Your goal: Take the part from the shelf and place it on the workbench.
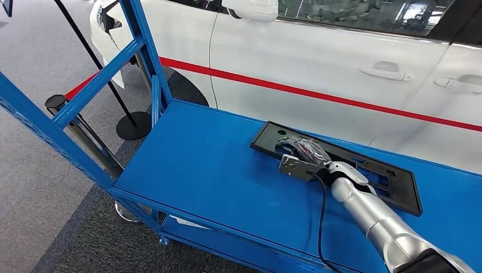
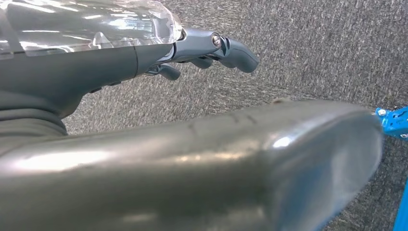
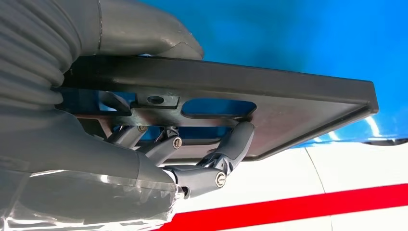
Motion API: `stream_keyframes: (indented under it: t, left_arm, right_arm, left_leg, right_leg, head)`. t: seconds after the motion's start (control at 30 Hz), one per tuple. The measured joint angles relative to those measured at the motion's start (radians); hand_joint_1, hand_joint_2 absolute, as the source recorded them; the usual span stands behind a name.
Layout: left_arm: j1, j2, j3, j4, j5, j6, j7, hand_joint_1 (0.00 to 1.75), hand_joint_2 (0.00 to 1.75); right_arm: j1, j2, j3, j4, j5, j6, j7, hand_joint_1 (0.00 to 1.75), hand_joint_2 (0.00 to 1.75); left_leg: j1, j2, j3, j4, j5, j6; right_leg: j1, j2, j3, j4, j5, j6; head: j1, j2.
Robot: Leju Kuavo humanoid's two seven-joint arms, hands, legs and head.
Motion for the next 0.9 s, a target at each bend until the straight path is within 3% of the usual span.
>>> stream_keyframes:
  t: [0.3,0.43,0.57,0.73,0.87,0.9]
  left_arm:
    - [0.000,0.004,0.000,0.000,0.022,-0.025,-0.051,0.00,0.00]
    - [-0.004,0.004,-0.001,0.000,0.006,-0.056,-0.116,0.00,1.75]
    - [-0.016,0.004,-0.007,0.000,-0.012,-0.062,-0.132,0.00,1.75]
    - [-0.024,0.004,-0.014,0.000,-0.016,-0.043,-0.123,0.00,1.75]
    - [-0.025,0.003,-0.021,0.000,-0.016,-0.034,-0.121,0.00,0.00]
    - [-0.025,0.003,-0.022,0.000,-0.012,-0.034,-0.127,0.00,0.00]
  right_arm:
    - [0.002,-0.037,-0.031,-0.082,0.029,-0.030,0.010,1.75,1.75]
    - [0.007,-0.055,-0.042,-0.126,0.086,-0.140,0.025,1.75,1.75]
    - [-0.025,-0.071,-0.077,-0.194,0.126,-0.191,0.058,1.75,1.75]
    - [-0.142,-0.071,-0.116,-0.224,0.151,-0.134,0.079,1.75,1.75]
    - [-0.223,-0.064,-0.129,-0.221,0.156,-0.116,0.083,1.75,1.75]
    - [-0.233,-0.062,-0.130,-0.219,0.156,-0.116,0.083,1.75,1.75]
  left_leg:
    - [0.000,0.000,-0.002,0.000,0.000,0.000]
    - [0.000,0.000,-0.003,0.000,0.000,0.000]
    - [0.000,0.000,-0.005,0.000,0.000,0.000]
    - [0.000,0.000,-0.006,0.000,0.001,-0.001]
    - [0.000,-0.001,-0.006,0.000,0.001,-0.001]
    - [0.000,-0.001,-0.006,0.000,0.001,-0.001]
  right_leg:
    - [0.000,0.000,-0.002,0.000,0.000,0.000]
    - [0.000,-0.001,-0.003,0.000,0.000,0.000]
    - [-0.001,0.000,-0.005,0.001,0.001,-0.001]
    - [-0.001,0.000,-0.006,0.002,0.001,-0.001]
    - [-0.001,-0.002,-0.007,0.003,0.000,-0.001]
    - [-0.001,-0.002,-0.007,0.003,0.000,-0.001]
  head:
    - [0.000,0.000]
    - [0.000,0.000]
    - [0.000,0.000]
    - [0.000,0.000]
    - [0.000,0.000]
    - [0.000,0.000]
